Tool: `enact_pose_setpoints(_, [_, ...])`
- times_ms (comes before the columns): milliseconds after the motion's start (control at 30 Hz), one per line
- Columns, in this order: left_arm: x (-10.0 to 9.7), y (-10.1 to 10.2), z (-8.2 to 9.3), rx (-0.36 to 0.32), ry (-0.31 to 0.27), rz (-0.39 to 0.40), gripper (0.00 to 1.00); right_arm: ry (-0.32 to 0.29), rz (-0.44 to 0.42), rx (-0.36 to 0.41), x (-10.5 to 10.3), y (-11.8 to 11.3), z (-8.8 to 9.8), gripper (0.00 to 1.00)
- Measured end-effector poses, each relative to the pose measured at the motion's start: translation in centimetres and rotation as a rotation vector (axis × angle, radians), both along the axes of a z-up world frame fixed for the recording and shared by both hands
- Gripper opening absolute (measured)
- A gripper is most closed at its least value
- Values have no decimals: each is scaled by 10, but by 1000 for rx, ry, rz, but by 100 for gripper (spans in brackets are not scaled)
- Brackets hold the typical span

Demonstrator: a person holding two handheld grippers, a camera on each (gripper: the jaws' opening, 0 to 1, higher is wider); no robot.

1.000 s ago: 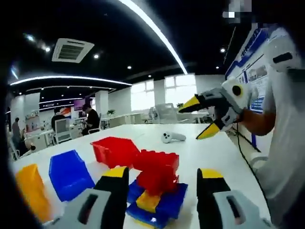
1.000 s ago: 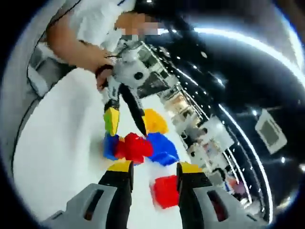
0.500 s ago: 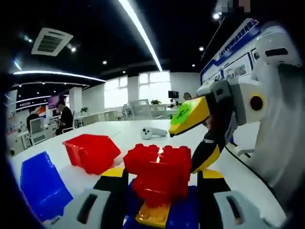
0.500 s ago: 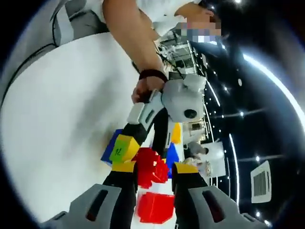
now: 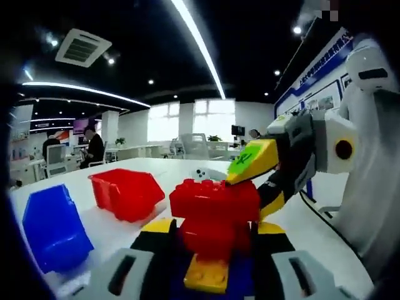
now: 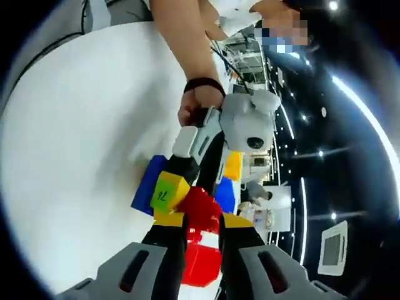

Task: Take apart the toy blocks one by one and place each separated block into its matching bin, sorting the blocks by their type until all the connected pieces are disassembled and separated into the correct bins

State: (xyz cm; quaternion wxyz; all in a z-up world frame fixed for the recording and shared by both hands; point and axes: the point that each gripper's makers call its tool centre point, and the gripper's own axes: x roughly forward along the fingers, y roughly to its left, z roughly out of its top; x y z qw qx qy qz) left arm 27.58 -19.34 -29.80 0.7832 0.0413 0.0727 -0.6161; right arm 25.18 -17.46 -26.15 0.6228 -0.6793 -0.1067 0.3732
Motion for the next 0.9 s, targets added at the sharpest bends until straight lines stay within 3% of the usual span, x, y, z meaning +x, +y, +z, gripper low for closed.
enact_pose_setpoints(100, [-5, -4, 1, -12, -4, -5, 47, 162, -22, 118, 4, 0, -1, 17])
enact_pose_setpoints(167, [-6, -5, 1, -14, -8, -3, 47, 364, -58, 354, 5, 1, 10, 17])
enact_pose_setpoints(200, [-6, -5, 1, -16, -7, 0, 47, 428, -65, 426, 6, 0, 15, 17])
enact_pose_setpoints(267, [-6, -4, 1, -20, -7, 13, 47, 610, -94, 624, 13, -7, 30, 17])
enact_pose_setpoints(300, [-5, -4, 1, -22, -7, 21, 47, 681, -88, 705, 16, -11, 36, 17])
enact_pose_setpoints(333, [-5, -3, 1, -26, -6, 28, 47, 706, -82, 758, 18, -15, 43, 17])
enact_pose_setpoints(433, [-4, -3, 2, -36, -4, 43, 48, 645, -73, 785, 30, -27, 51, 18])
enact_pose_setpoints(533, [-4, -3, 2, -32, -7, 64, 48, 632, -32, 970, 39, -41, 80, 18])
enact_pose_setpoints(633, [-4, -2, 2, -30, -9, 90, 48, 562, -87, 1080, 68, -70, 95, 18])
enact_pose_setpoints(700, [-6, -1, 2, -16, -24, 103, 48, 437, -113, 1017, 87, -83, 96, 18])
enact_pose_setpoints(900, [-5, 0, 1, 6, -36, 126, 48, 427, -260, 955, 149, -90, 65, 18])
